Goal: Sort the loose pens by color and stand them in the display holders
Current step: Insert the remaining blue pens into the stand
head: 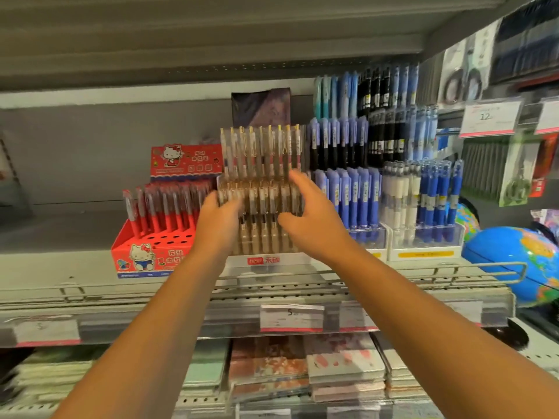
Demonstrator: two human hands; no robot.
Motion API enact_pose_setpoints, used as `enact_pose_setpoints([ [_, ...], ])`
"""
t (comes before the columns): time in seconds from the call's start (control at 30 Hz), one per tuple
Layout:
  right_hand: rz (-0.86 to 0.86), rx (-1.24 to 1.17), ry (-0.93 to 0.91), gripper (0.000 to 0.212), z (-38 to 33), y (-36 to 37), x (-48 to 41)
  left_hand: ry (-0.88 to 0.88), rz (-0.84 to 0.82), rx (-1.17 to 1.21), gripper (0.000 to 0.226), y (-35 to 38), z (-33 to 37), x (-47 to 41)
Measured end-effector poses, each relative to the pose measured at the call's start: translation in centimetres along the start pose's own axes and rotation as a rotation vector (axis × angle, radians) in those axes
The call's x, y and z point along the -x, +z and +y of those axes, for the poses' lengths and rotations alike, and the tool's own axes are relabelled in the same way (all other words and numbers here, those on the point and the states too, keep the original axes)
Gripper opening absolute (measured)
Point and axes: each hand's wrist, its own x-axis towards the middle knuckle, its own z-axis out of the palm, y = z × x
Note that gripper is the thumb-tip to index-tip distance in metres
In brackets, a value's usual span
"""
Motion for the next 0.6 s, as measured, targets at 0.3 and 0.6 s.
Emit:
enact_pose_setpoints([
  [0.3,0.113,0.03,-0.077,0.057,-2.7,4.6,0.1,0.131,-0.045,-0.039,0.033,-6.6,-0.6,-2.0],
  [0.6,-0.13,0.306,0.09,0.03,-3.3,11.9,-1.2,-0.299,0.117,-0.299,0.054,-16.5,-2.6,-4.3],
])
